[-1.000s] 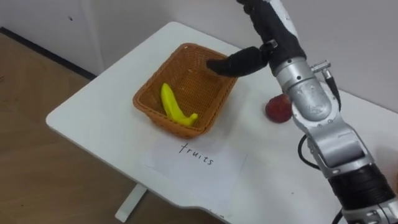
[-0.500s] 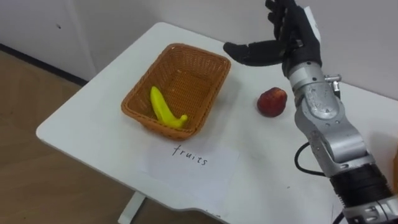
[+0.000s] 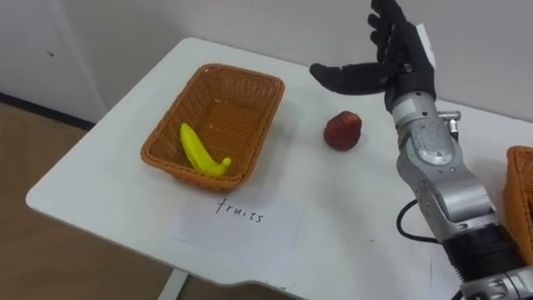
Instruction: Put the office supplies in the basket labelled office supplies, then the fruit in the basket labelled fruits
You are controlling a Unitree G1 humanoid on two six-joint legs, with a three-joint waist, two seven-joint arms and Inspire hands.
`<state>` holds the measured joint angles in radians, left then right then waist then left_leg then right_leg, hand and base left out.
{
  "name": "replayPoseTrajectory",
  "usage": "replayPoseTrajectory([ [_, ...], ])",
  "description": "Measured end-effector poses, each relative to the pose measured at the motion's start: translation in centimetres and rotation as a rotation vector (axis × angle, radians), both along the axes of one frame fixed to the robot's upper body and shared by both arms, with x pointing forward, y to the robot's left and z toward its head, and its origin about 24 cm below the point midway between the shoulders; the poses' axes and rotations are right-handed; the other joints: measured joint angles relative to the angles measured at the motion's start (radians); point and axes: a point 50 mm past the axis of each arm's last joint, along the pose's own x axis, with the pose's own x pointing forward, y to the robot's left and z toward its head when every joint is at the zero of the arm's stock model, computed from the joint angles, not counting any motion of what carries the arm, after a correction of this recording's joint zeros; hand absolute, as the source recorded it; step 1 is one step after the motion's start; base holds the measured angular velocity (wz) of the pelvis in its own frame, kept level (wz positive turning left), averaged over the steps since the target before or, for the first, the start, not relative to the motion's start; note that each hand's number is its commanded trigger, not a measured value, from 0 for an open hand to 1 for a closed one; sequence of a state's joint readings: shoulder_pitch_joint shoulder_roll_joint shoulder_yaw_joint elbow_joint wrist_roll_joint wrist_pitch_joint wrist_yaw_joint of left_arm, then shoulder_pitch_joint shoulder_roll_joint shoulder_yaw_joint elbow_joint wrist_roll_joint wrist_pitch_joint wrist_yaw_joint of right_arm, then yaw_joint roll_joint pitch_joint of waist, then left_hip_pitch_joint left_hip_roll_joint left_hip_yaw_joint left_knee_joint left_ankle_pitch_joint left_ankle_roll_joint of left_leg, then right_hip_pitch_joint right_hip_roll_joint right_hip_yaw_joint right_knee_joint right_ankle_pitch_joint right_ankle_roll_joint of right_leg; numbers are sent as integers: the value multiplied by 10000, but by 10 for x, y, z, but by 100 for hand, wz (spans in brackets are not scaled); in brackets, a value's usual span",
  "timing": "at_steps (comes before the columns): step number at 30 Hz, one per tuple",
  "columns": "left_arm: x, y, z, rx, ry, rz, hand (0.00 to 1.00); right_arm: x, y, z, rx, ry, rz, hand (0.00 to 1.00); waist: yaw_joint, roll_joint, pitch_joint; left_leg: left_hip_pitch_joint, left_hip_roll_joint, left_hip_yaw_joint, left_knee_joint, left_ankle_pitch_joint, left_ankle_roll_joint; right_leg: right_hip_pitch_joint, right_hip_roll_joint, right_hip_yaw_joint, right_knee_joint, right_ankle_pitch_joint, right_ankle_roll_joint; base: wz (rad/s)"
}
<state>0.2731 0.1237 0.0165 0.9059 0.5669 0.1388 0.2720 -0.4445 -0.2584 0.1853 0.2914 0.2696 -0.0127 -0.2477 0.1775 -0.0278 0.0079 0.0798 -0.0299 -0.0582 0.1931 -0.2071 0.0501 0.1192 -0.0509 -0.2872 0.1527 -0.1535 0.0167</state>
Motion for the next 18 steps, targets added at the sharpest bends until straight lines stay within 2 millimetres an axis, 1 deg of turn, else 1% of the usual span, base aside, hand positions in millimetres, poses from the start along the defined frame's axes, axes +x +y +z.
replayPoseTrajectory([
  [6,-1,-2,-1,-136,49,159,0,0,-4,-1,97,47,-177,0,-138,61,-40,1,7,20,-39,0,0,-30,14,49,-7,0,0,0],
  [9,2,-2,-1,-138,-24,138,0,1,-5,-3,193,155,-198,0,-174,55,-43,3,3,28,-45,1,0,-32,14,76,-13,0,0,0],
  [14,3,-2,-1,-184,-131,84,0,1,-10,-16,123,649,-437,0,-161,-17,-67,9,-1,30,-41,4,5,-30,10,96,-16,0,0,0],
  [18,2,-2,-1,-180,-106,89,0,1,-11,-19,98,795,-491,0,-129,-33,-66,11,1,36,-34,5,5,-28,11,105,-13,0,0,0],
])
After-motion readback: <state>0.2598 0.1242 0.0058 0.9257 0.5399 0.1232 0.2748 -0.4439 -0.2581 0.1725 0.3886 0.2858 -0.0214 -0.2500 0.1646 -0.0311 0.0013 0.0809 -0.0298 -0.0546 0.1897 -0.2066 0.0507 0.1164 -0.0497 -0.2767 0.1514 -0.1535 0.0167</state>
